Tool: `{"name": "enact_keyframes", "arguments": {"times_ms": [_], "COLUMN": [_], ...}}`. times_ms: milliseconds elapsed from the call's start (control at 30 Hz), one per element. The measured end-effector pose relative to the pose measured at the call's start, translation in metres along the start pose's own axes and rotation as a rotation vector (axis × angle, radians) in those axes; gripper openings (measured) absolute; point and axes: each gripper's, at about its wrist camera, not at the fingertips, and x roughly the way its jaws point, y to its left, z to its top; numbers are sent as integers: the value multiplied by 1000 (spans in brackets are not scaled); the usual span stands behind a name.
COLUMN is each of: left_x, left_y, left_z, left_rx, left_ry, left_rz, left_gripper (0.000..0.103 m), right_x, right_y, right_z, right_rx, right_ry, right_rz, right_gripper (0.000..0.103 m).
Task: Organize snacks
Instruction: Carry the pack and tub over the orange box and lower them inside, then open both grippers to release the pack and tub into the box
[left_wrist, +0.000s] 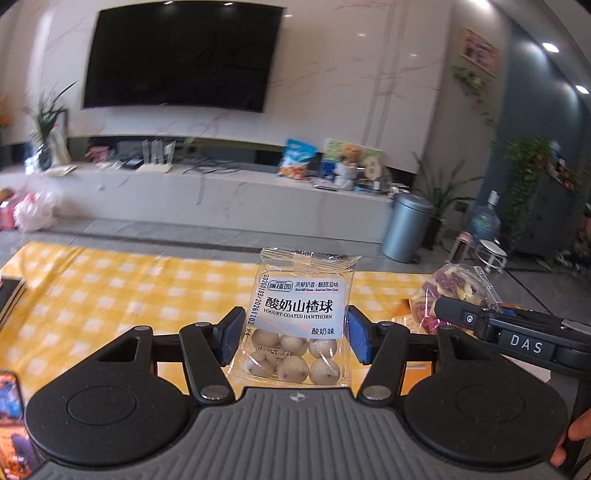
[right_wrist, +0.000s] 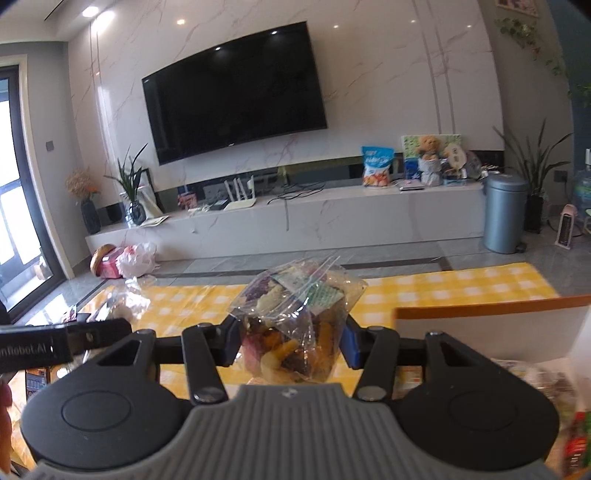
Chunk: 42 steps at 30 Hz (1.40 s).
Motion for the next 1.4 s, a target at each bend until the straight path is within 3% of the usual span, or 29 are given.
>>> {"name": "enact_keyframes", "arguments": {"times_ms": [167,367,533,667,767,867,1033,1400], "left_x": [20,74,118,153,174,187,200,200], "left_y": [-51,-109,-150,-166,-172,-175,-186,-202], "left_z": [11,14,3,-13,-27,-38,-48,-62], "left_rx": [71,131,189,167,149,133,145,192], "left_ry": [26,147,261,417,520,572,607,670], "left_rz": [-134,-268,-324,-383,-388,-410,-415,-340], "left_gripper": [66,67,66,67,66,67,67,71], "right_x": [-39,-66,-62,-51,-45,-40,-31,-25], "right_y": [-60,-125,-182,-212,-225,-232,-240,-235], "right_z": [5,5,0,-4,-11,-16,-23,-30], "right_rx": [12,-110,-132,-87,-42,10,92,63], "right_ry": [8,39,153,292,383,435,505,567], "right_rz": [-42,-162,-227,-212,-193,-174,-128,-183], "right_gripper": [51,51,51,51,51,52,52,55]}}
